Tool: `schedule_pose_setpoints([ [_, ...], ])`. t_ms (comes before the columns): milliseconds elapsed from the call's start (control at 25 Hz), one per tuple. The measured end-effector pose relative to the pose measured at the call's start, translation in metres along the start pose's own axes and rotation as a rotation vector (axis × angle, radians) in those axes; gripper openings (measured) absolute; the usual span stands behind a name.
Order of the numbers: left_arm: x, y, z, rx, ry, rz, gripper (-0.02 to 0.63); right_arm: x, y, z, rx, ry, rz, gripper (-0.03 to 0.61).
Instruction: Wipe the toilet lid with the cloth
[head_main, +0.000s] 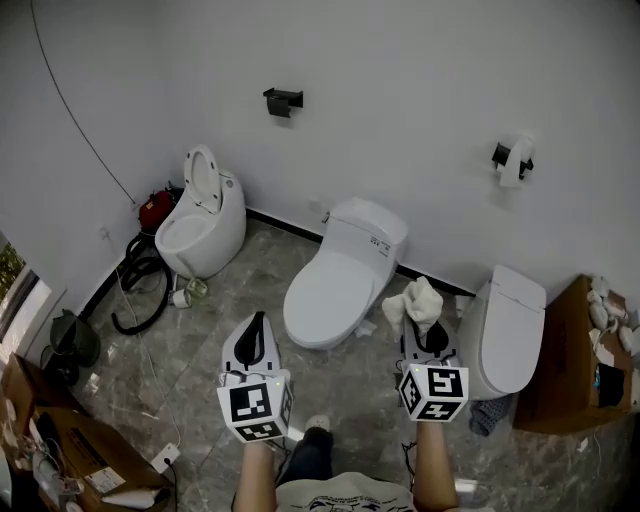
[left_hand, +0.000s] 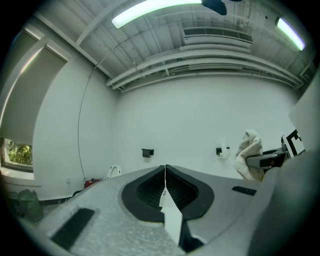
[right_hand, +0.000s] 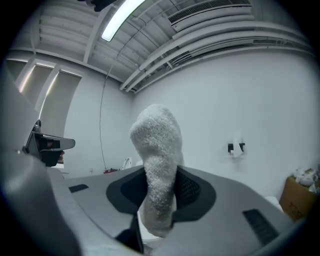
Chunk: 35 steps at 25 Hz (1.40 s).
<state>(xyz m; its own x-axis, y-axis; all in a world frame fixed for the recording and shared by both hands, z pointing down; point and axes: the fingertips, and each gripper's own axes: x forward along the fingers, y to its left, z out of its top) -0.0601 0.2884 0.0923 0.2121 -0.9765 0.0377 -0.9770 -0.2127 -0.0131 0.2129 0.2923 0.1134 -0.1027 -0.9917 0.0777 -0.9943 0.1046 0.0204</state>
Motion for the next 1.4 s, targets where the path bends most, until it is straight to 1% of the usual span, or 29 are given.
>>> schedule_pose_setpoints([
  [280,0.077,0.033,0.012,-0.01,-0.011,-0.024,0.011,0.077,0.007,0.022,-0.016,-0.013,-0.029,0.115],
  [440,0.108,0.048,0.01,-0.005,-0.007,-0.028,0.011,0.109,0.008,0.022,-0.009,-0.015,-0.043,0.114],
  [600,0.134,0.062,0.002,0.002,0.019,-0.024,0.011,0.137,0.012,0.018,-0.007,0.006,-0.044,0.115],
  [800,0.164,0.072,-0.012,-0.012,0.054,-0.01,0.011,0.17,0.009,0.009,-0.016,0.041,-0.033,0.114],
  [1040,0.205,0.076,-0.021,-0.025,0.075,0.019,0.011,0.218,0.002,0.003,-0.025,0.061,-0.006,0.114],
  [1400,0.286,0.081,-0.025,-0.016,0.095,0.087,0.011,0.317,-0.016,-0.003,-0.023,0.077,0.072,0.115],
])
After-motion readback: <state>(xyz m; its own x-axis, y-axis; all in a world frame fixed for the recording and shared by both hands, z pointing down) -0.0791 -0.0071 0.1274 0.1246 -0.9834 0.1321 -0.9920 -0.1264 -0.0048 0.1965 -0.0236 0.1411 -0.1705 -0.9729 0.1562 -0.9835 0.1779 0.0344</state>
